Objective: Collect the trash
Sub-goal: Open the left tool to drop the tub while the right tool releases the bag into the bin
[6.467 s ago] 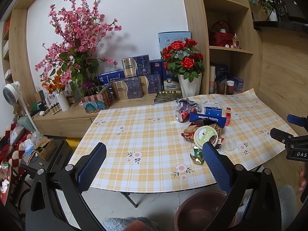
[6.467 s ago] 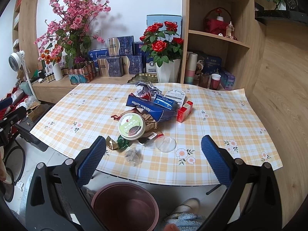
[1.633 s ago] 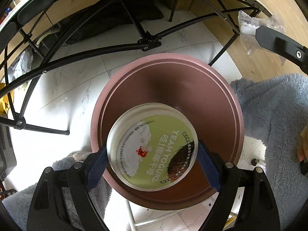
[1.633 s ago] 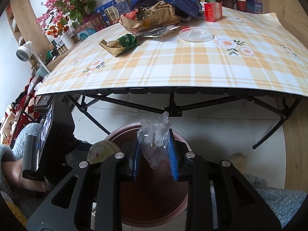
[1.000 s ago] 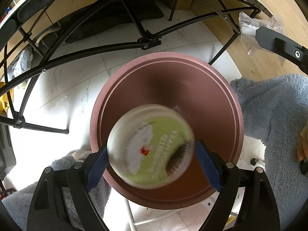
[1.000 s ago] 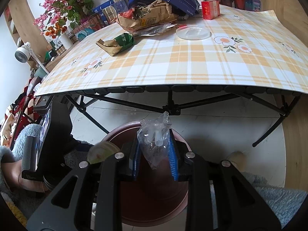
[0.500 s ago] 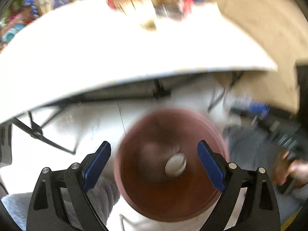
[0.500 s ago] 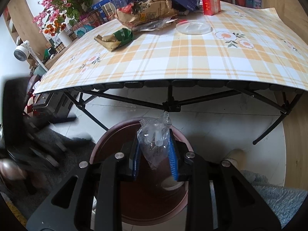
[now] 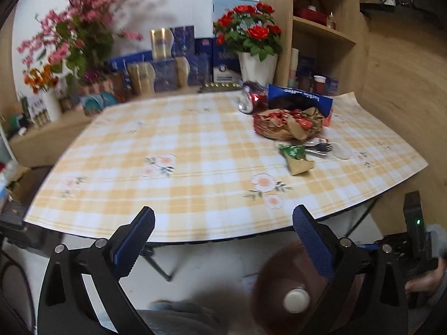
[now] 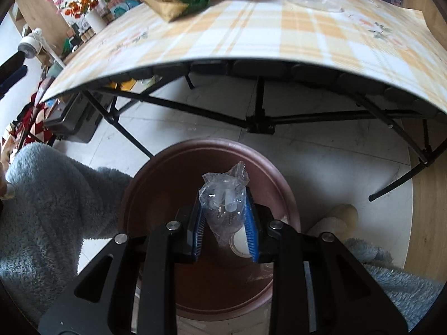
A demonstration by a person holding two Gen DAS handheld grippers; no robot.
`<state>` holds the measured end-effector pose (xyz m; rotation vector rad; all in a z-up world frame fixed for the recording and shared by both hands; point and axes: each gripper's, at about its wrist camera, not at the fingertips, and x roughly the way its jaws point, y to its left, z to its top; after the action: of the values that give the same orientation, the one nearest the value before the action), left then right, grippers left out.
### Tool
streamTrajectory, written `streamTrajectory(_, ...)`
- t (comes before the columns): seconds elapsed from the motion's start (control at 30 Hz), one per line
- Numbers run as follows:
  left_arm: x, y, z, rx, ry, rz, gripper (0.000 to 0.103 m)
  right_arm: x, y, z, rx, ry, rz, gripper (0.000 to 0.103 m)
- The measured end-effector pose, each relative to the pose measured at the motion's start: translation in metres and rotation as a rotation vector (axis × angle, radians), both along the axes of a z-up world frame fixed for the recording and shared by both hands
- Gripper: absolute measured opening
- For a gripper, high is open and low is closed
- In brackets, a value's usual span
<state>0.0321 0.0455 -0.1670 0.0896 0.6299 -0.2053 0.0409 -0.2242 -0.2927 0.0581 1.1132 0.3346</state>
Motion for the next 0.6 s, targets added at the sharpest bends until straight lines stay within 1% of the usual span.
streamTrajectory(0.07, -0.003, 0.005, -0.002, 0.003, -0.007, -0.002, 0.097, 0.0, 0.003, -0.003, -0.013, 0.014, 0.01, 0.028)
streamTrajectory(0.17, -0.003, 0.007, -0.009, -0.011, 0.014, -0.003, 0.097, -0.001, 0.006, -0.007, -0.03, 0.032, 0.024, 0.028)
streamTrajectory(0.3, 0.003, 0.002, -0.021, 0.011, 0.045, 0.029, 0.097, 0.001, 0.01, -0.014, -0.045, 0.077, 0.039, 0.029)
streamTrajectory(0.43, 0.006, -0.001, -0.025, 0.013, 0.062, 0.017, 0.097, 0.002, 0.012, -0.023, -0.08, 0.127, 0.045, 0.029)
streamTrajectory(0.6, 0.008, -0.001, -0.027, 0.009, 0.076, 0.022, 0.097, 0.002, 0.011, -0.028, -0.085, 0.146, 0.046, 0.029)
